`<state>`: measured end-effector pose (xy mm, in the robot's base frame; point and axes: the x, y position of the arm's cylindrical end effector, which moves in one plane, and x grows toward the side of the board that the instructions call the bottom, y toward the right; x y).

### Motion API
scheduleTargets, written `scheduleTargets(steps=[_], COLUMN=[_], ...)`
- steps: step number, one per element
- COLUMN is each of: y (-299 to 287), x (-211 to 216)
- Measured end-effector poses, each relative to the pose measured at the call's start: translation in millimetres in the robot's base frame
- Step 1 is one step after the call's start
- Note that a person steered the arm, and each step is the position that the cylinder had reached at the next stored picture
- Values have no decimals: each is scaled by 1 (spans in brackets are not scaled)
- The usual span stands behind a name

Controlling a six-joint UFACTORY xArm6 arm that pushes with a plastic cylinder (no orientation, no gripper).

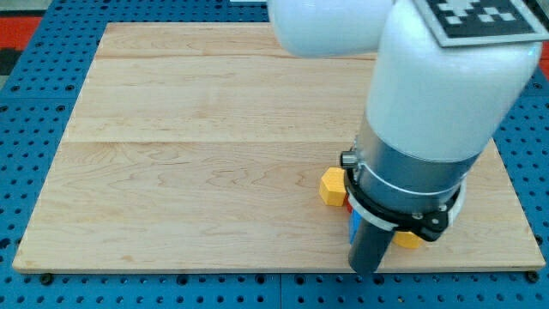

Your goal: Separate the group of blocks from each other

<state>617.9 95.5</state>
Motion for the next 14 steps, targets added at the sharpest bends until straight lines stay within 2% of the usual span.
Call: scheduleTargets(steps=[8,10,12,14], y=[24,60,86,103], x=[-1,-3,-17,-56])
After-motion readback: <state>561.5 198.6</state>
